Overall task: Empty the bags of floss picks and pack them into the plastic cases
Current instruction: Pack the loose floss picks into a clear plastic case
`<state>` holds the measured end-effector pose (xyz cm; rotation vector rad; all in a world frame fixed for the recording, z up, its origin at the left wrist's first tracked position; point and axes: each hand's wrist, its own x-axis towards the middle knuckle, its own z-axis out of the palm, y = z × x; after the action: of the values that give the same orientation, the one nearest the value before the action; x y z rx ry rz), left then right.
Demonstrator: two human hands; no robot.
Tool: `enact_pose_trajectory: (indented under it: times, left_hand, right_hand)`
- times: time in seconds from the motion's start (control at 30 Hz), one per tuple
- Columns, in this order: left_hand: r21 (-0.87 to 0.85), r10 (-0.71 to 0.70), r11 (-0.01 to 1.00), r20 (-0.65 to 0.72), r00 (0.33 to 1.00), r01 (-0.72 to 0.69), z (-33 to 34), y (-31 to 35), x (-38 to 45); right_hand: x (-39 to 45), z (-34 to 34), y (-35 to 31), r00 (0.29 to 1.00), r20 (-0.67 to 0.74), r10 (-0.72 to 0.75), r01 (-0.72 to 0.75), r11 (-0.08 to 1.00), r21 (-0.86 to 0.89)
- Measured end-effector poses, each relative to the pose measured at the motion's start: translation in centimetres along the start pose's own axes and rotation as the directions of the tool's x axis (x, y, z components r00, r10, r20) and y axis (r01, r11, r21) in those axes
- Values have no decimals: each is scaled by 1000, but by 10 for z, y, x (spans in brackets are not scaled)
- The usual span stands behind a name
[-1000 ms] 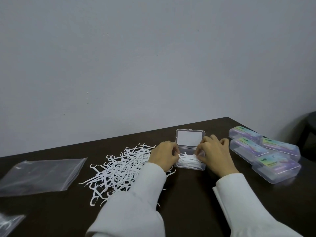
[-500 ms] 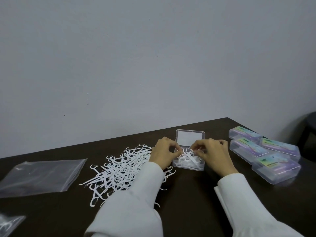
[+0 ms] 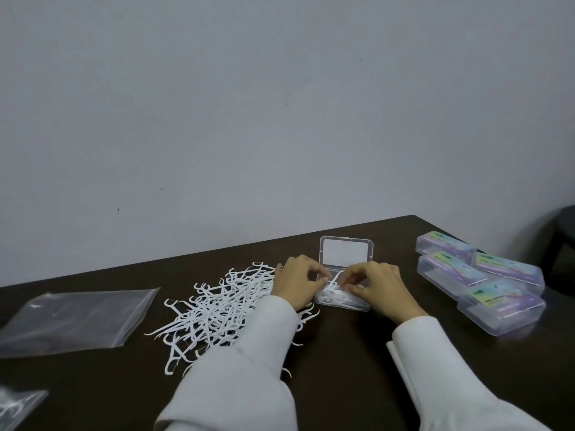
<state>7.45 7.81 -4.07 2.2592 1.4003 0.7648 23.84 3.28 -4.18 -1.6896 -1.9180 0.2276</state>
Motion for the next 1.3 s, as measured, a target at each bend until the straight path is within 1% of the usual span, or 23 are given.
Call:
enact_pose_trajectory:
  times: [0.03, 0.1, 0.17, 0.23, 0.33, 0.43, 0.5, 0.67, 0.73, 0.83, 0.93, 1.07, 1.17, 1.3]
  left_hand:
    - [22, 5, 1000, 16, 1000, -5, 0, 1, -1]
    - [40, 0, 999, 52, 999, -2, 0, 4, -3]
    - [33, -6, 999, 81, 997, 3, 0, 6, -5]
    - [20, -5, 1000, 97, 995, 4, 1, 7, -5]
    - [-19, -10, 1000, 88, 996, 12, 1, 6, -6]
    - [-67, -2, 998, 46, 999, 5, -4, 6, -7]
    - [-92, 28, 995, 34, 999, -25, -7, 5, -8]
    - [-161, 95, 983, 34, 995, -88, -31, -1, -27]
    - [-158, 88, 984, 49, 995, -79, -44, -12, -39]
    - [-104, 25, 994, 66, 997, -18, -65, -36, -58]
    - [-34, -27, 999, 44, 999, 28, -88, -61, -77]
    - [49, -100, 994, 45, 994, 98, -110, -87, -99]
    - [77, -134, 989, 83, 988, 127, -117, -100, -109]
    - [46, -165, 986, 131, 978, 160, -121, -104, -118]
  right_hand:
    - [0, -1, -1, 999, -36, -1, 0, 1000, -9]
    - [-1, -3, -2, 996, -84, -6, -2, 995, -95]
    - [-2, -5, -2, 999, -49, -19, 7, 976, -219]
    - [-2, -5, -2, 1000, -7, -13, 11, 960, -280]
    - [-2, -5, -3, 1000, 2, 1, -1, 962, -273]
    - [-2, -4, -5, 999, -27, -26, 19, 970, -242]
    - [-2, -2, -8, 998, -40, -57, 47, 976, -212]
    - [-3, 3, -28, 986, -72, -152, 149, 987, -55]
    - [-6, 5, -39, 980, -43, -192, 192, 981, -22]
    - [-10, 13, -56, 965, 25, -263, 262, 965, 21]
    - [-12, 26, -72, 937, 108, -331, 334, 943, -5]
    - [-8, 39, -89, 912, 213, -349, 366, 930, -42]
    - [-4, 45, -101, 893, 285, -348, 376, 926, -46]
    - [2, 57, -113, 890, 337, -307, 359, 927, -105]
